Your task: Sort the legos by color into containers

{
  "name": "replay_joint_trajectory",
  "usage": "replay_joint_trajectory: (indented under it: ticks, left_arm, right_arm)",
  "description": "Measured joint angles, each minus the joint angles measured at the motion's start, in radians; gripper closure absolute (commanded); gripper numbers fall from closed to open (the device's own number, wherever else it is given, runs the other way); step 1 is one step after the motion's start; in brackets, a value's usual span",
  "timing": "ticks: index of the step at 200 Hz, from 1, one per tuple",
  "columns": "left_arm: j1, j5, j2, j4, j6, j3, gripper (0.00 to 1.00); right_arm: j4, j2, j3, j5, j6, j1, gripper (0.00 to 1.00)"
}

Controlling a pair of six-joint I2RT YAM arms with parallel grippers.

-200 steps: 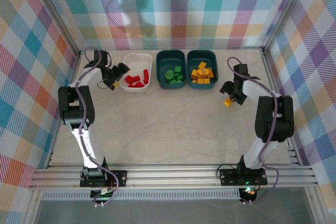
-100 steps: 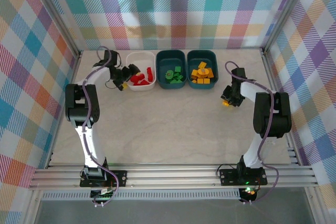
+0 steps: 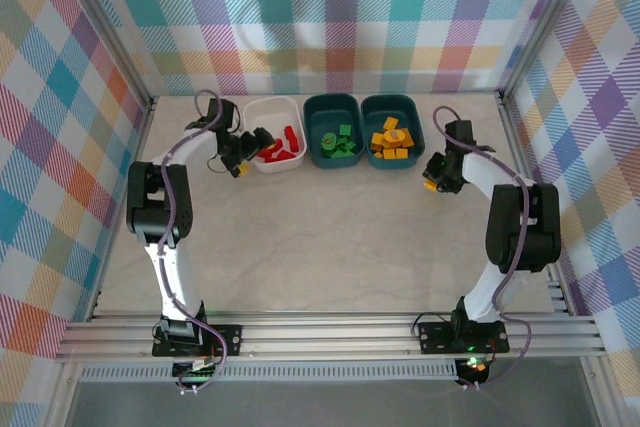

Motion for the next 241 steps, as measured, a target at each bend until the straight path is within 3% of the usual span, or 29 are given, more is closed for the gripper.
replay_joint_trajectory:
  ticks: [31, 60, 69, 92, 121, 138, 155, 203, 241]
  left_arm:
    - [0.001, -0.071, -0.16, -0.008, 0.003, -0.081, 0.0]
    - [0.001, -0.113, -0.351, -0.01, 0.021, -0.169, 0.0]
    - [0.0, -0.111, -0.396, -0.008, 0.025, -0.193, 0.0]
    - [0.0, -0.114, -0.514, 0.01, 0.038, -0.283, 0.0]
    - [-0.018, -0.168, -0.665, 0.027, 0.049, -0.388, 0.0]
    - [-0.035, -0.227, -0.76, 0.044, 0.04, -0.443, 0.0]
    - [-0.055, -0.294, -0.855, 0.072, 0.001, -0.497, 0.0]
    - [-0.181, -0.597, -1.054, 0.112, -0.146, -0.659, 0.0]
    - [-0.232, -0.771, -1.05, 0.251, -0.076, -0.821, 0.0]
  right_arm:
    - [-0.01, 0.019, 0.161, -0.032, -0.005, 0.03, 0.7]
    - [-0.01, 0.153, 0.401, -0.068, -0.025, 0.072, 0.65]
    - [-0.013, 0.192, 0.449, -0.083, -0.027, 0.08, 0.59]
    - [-0.045, 0.282, 0.54, -0.132, -0.044, 0.091, 0.33]
    - [-0.078, 0.287, 0.551, -0.148, -0.071, 0.1, 0.21]
    - [-0.051, 0.207, 0.467, -0.15, -0.084, 0.102, 0.11]
    - [-0.005, 0.034, 0.294, -0.15, -0.095, 0.102, 0.0]
    - [0.257, -0.608, -0.28, -0.096, -0.113, 0.157, 0.0]
    - [0.292, -0.705, -0.474, 0.159, -0.132, 0.185, 0.0]
